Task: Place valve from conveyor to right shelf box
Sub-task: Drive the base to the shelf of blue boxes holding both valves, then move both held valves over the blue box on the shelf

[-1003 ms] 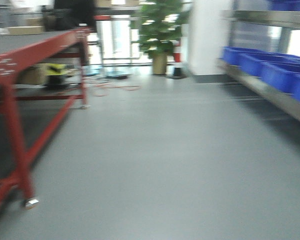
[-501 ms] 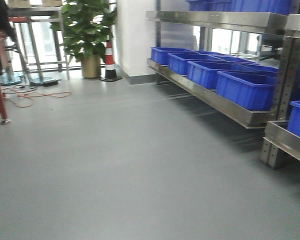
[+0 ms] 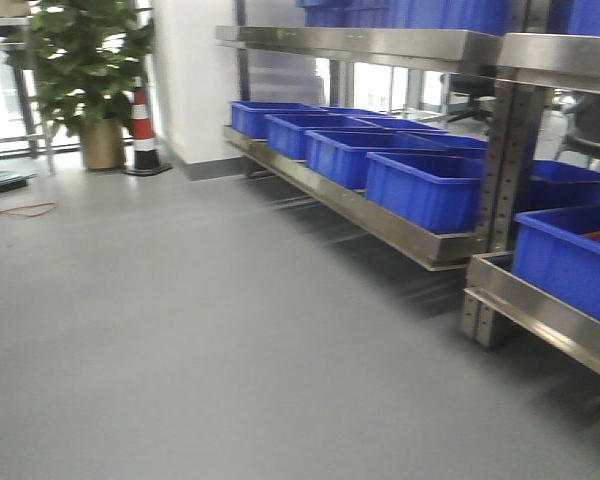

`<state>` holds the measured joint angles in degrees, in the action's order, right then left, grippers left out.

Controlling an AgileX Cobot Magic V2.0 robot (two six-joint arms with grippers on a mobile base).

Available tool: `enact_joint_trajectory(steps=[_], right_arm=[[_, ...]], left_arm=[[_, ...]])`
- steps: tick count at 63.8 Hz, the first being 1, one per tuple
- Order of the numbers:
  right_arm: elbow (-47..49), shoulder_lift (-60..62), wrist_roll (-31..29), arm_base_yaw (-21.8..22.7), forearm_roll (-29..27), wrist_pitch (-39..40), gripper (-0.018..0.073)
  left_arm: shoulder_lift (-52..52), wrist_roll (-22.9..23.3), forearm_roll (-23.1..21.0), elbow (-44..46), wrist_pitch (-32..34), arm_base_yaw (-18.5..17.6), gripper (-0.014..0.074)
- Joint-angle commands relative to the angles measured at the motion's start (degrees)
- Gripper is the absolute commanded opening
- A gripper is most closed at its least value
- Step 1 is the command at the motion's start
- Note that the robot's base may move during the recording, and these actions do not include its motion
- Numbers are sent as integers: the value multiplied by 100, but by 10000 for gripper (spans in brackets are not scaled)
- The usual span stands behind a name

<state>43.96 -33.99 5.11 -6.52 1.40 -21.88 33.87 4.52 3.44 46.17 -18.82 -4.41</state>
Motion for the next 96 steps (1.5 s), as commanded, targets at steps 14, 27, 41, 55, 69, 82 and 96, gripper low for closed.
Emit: enact_joint_trajectory(steps=[14,27,41,55,69,82,96], right_arm=[[59,54,1,4,55,404,-167],[59,54,1,4,55,404,-167],[59,54,1,4,55,404,-167],[59,54,1,4,55,414,-167],[59,54,1,4,55,414,-167],[59,54,1,4,55,425,-167],[59,54,1,4,55,433,-167]], left_arm=[[-38,-8,-17,39,365,-29,-111],[-38,-8,-17,39,365,-29,-111],[-38,-8,-17,39,365,-29,-111],[-38,-8,-17,39,365,-29,-111],[-38,-8,-17,39,365,-29,-111],[-38,-8,-17,39,365,-29,-111],[-38,-8,-17,39,365,-29,-111]])
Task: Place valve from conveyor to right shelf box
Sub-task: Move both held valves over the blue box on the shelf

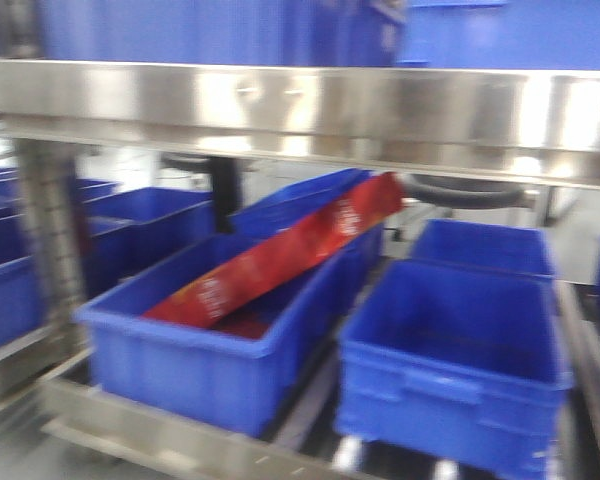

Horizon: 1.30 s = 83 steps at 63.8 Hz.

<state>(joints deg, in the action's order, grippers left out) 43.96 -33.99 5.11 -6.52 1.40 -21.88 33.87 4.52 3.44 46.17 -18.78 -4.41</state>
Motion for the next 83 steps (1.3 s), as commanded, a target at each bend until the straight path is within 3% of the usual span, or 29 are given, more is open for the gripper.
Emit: enact_joint_trajectory(steps=[1,83], right_arm=[[59,54,1,4,55,433,-167],[59,54,1,4,55,433,-167]], left_arm=[[-38,-8,-17,39,361,-29,-111],[-27,-8,-17,39,357,-29,-111]])
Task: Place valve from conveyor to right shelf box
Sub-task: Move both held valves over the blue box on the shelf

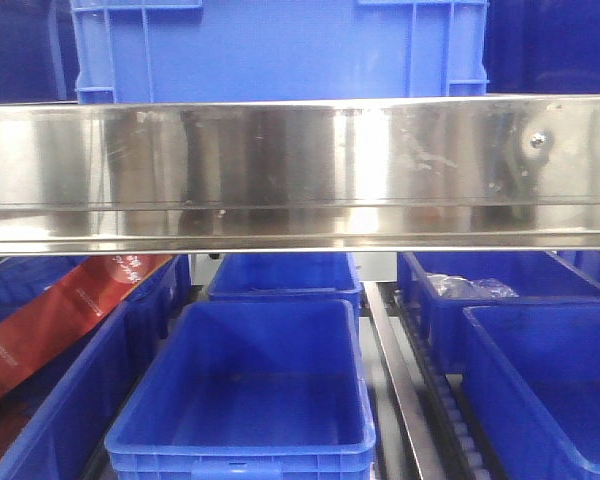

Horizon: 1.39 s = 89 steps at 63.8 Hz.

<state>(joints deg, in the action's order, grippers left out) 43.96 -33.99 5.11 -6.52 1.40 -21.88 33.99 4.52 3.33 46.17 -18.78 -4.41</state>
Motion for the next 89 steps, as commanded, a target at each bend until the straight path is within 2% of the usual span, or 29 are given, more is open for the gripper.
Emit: enact_joint_trajectory(steps=[1,52,58,72,80,89], right_arm=[[59,54,1,4,55,433,-167],[59,54,1,4,2,437,-167],[59,54,1,4,4,556,-167],[403,-266,1,4,4,623,-167],[811,-691,-10,4,4,613,-167],[1378,-1258,-62,-154,4,623,-167]], left_arm=[[-39,-8,-5,39,357,-29,-111],[-39,-8,-5,39,357,-29,-111],[-38,-8,-10,39,524,-29,-111],[409,-8,-10,618,351,-38,-111],[850,-101,-10,1048,339,-271,-111],[1444,-159,-10,1515,352,-904,-111]])
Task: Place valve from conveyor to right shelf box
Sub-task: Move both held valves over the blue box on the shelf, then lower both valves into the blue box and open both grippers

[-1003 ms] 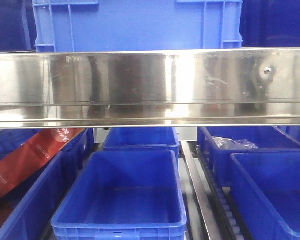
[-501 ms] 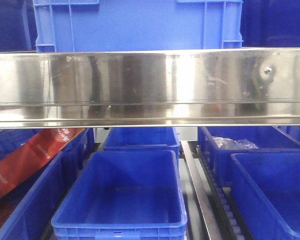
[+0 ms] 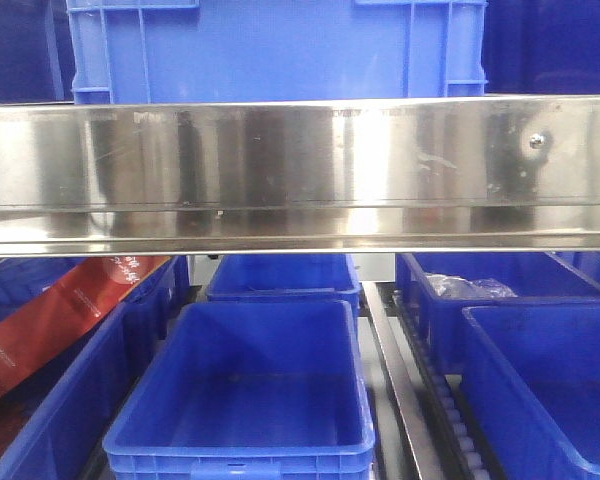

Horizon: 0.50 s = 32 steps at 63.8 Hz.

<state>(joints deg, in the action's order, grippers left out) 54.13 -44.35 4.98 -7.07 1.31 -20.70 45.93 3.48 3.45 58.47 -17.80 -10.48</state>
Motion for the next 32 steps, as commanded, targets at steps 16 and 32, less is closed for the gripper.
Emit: enact_joint_trajectory(steps=[16,32], right_arm=[[1656,-1499,-50,-798,13,536,-167],[3174,-3083,-50,-1387,13,536,-167]], left_arm=[[1497,-55,-23,1214,814,-1287,-111],[3077,-55,-32,2614,787,-1679,-111]])
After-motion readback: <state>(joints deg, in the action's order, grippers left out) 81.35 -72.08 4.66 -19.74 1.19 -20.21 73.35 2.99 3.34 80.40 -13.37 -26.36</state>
